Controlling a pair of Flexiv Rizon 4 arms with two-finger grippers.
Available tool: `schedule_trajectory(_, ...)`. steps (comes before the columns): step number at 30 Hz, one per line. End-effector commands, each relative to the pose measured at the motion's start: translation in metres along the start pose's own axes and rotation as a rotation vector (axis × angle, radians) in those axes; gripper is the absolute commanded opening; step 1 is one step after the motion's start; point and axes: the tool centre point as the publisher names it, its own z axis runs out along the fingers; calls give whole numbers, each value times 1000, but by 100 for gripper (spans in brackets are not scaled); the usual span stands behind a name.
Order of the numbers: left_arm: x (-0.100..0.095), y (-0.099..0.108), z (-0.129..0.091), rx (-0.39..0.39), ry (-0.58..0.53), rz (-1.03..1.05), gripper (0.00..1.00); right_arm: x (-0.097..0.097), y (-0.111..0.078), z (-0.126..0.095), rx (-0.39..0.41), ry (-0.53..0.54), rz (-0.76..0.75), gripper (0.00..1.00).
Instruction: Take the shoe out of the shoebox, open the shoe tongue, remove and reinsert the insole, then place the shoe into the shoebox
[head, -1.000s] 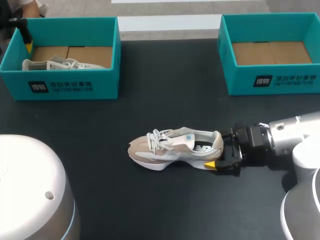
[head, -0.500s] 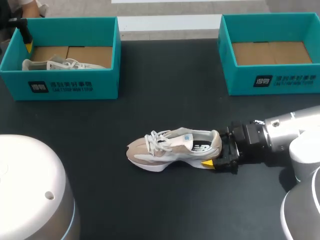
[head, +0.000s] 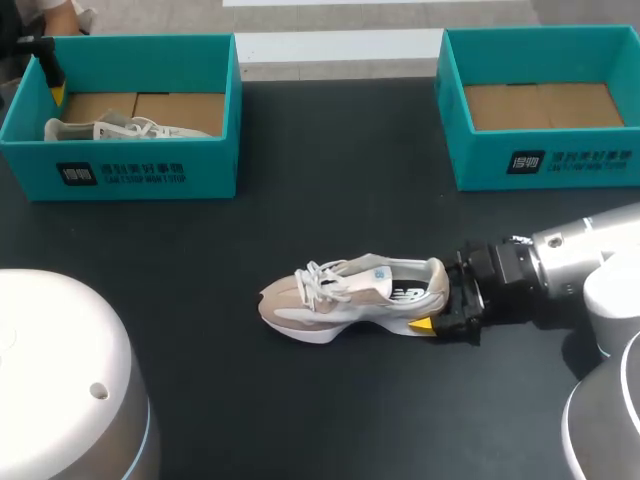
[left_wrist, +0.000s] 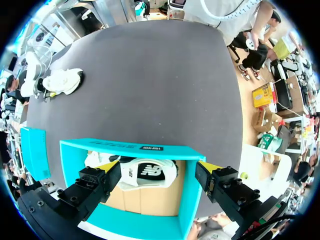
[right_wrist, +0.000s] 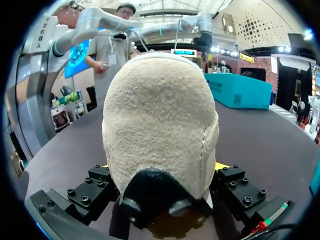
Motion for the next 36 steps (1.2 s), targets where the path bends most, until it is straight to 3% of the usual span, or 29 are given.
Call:
schedule_trajectory(1,1,0,0,-1,1,1,100,0,-4,3,-7,6,6,0)
schedule_trajectory(25,1,0,0,-1,1,1,100,0,-6,4,-3,2,10,0)
schedule_trajectory(31,-27,-7,-36,-95,40,-323,100,0,-6,4,-3,2,10,0)
schedule_trajectory(32,-31,-10,-41,-157,36,-374,100,0,-6,4,-3,2,10,0)
schedule_trajectory(33,-33,-11,-46,-111,2,-465,100,0,-6,4,-3,2,10,0)
schedule_trajectory(36,-40,-15,-50,-114,27,-757,100,0,-6,4,-3,2,10,0)
